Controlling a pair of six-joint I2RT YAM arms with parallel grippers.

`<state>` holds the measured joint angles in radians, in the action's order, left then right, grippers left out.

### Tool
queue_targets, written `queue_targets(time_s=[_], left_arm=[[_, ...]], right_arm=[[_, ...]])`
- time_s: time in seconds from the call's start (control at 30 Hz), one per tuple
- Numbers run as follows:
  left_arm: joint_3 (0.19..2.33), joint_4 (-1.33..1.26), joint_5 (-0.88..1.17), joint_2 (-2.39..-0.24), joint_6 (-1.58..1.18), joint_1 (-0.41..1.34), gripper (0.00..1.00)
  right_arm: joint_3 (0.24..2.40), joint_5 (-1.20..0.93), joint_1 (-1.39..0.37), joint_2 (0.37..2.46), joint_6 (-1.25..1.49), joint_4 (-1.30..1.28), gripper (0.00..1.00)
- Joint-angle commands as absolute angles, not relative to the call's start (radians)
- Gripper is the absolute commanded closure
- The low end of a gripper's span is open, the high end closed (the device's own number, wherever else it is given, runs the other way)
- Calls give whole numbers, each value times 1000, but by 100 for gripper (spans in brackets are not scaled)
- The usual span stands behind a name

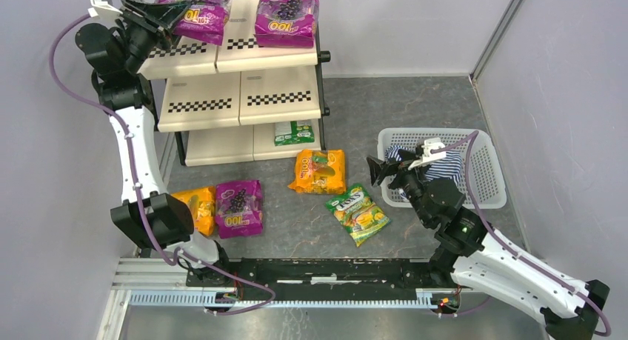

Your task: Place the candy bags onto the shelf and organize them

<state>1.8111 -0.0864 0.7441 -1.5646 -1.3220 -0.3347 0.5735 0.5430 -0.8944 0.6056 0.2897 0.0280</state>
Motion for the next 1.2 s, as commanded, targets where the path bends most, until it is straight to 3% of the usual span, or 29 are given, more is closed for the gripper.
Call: queue_targets(time_s=[0.0, 0.43, 0.7, 0.9, 1.1, 1.17], left_arm=[[1787, -279, 764, -1501, -1417, -328, 65], [1727, -169, 603, -1484, -1346, -198, 64], [1716, -58, 552, -1461, -1280, -192, 55], [1682, -38, 535, -1438, -1270, -193, 43], [1731, 98, 505, -1423, -1176, -194, 25], [1731, 136, 490, -1414, -1152, -193, 14]], right_arm=[[598, 552, -896, 614, 285, 106, 2], [572, 552, -895, 590, 284, 107, 2], [552, 557, -897, 555, 281, 104, 2], [546, 554, -895, 549, 283, 106, 2], [549, 555, -896, 543, 274, 114, 2], [554, 560, -896, 547, 265, 127, 2]])
